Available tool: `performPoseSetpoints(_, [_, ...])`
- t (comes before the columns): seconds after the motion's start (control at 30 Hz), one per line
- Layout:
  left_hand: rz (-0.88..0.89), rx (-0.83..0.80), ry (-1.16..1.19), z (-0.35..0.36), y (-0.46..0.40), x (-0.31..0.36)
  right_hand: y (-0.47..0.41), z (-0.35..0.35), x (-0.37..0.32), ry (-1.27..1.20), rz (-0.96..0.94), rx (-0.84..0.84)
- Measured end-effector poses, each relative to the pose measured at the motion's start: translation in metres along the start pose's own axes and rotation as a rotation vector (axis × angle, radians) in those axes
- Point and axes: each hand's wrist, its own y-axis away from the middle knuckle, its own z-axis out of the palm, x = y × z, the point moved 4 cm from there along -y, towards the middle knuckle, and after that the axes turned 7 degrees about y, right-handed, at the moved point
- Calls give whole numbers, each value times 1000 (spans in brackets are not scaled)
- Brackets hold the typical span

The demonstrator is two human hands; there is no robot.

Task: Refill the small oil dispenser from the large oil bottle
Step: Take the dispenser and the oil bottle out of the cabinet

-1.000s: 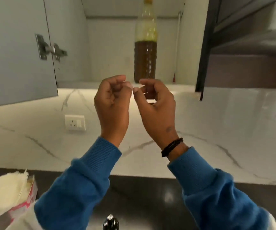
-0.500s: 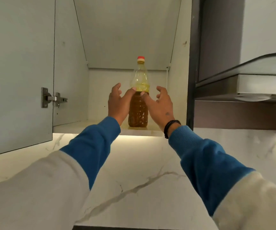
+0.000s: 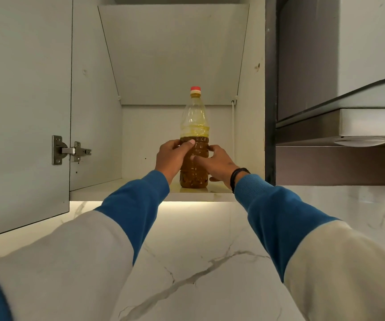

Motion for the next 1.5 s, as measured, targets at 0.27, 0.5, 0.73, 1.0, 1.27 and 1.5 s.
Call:
performPoseSetpoints(0.27, [72, 27, -25, -16, 8, 7, 6, -6, -8, 48, -63, -54])
performPoseSetpoints(0.5, [176, 93, -33, -29, 48, 36, 45, -16, -31, 12, -146, -74])
performPoseSetpoints(0.73, [312, 169, -131, -43, 102, 75, 104, -31, -59, -11, -234, -65])
performPoseSetpoints(1.0, [267, 175, -62, -55, 181, 82, 185, -33, -55, 12, -248, -44])
performPoseSetpoints(1.27, [107, 128, 7, -61, 253, 33, 250, -10, -6, 81, -221, -85])
performPoseSetpoints(1.5, [-91, 7, 43, -56, 298, -26, 285, 17, 56, 104, -140, -156])
